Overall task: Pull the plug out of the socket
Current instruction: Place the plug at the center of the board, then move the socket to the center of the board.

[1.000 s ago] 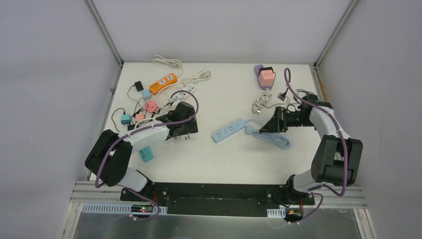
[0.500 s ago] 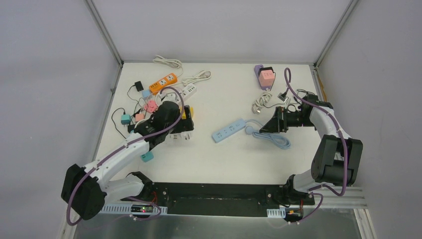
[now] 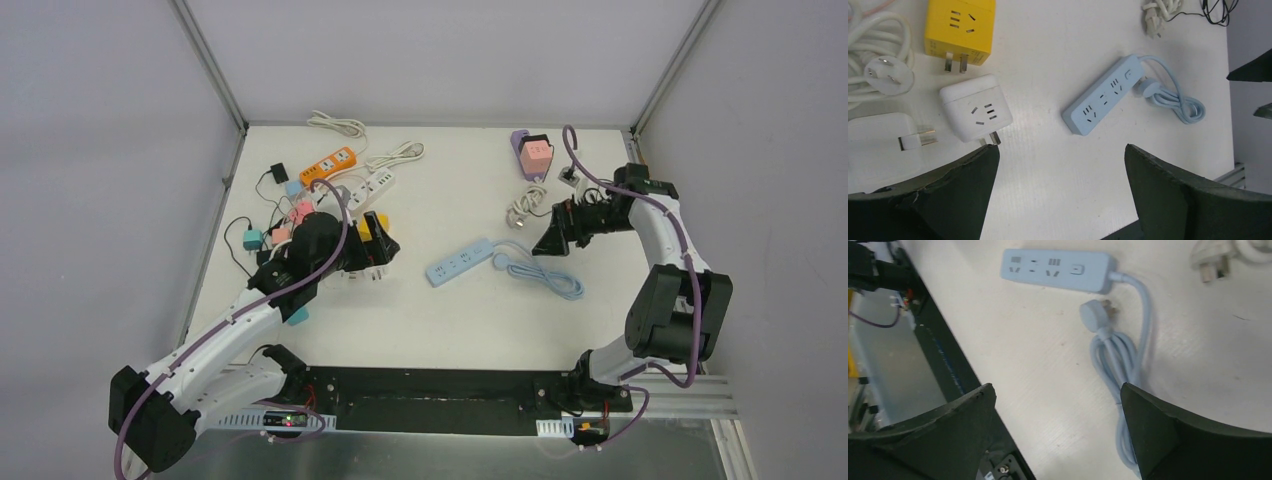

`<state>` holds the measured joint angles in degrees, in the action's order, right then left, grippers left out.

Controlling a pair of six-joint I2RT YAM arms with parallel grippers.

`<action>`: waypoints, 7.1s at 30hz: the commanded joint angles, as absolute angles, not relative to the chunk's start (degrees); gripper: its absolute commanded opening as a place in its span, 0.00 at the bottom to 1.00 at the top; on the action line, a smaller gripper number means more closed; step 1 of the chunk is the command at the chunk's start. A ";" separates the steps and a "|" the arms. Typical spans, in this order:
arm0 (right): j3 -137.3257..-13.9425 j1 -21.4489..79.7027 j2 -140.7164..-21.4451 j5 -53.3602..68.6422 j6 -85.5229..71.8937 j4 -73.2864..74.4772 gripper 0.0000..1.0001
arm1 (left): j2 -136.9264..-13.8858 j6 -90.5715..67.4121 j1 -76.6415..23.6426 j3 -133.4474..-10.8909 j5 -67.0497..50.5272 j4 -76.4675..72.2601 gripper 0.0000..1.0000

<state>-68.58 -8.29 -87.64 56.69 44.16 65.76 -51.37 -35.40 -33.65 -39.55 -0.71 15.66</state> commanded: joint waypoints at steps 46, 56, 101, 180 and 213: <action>-69.57 -2.79 -88.20 24.62 43.13 56.37 0.00 | -47.72 -42.14 -33.25 -36.74 -3.44 12.40 0.99; -65.86 -27.15 -82.11 24.05 49.53 58.33 0.00 | -49.05 -42.44 -33.24 -35.83 -7.61 5.97 0.99; -73.30 -17.21 -88.25 40.06 24.47 46.82 0.61 | -41.65 -39.08 -33.30 -32.10 -4.51 -1.14 0.99; -59.77 29.53 -90.07 28.04 44.60 50.84 0.00 | -39.08 -46.63 -27.48 -25.55 -14.62 -5.10 0.94; -103.07 12.14 -105.43 22.93 71.53 89.11 0.75 | -67.65 3.12 -27.86 -41.66 -35.35 -11.82 0.99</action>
<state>-100.33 13.61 -109.62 18.68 58.19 76.82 -64.93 -3.27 -27.42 -39.42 -29.41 -5.63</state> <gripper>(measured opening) 0.733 0.991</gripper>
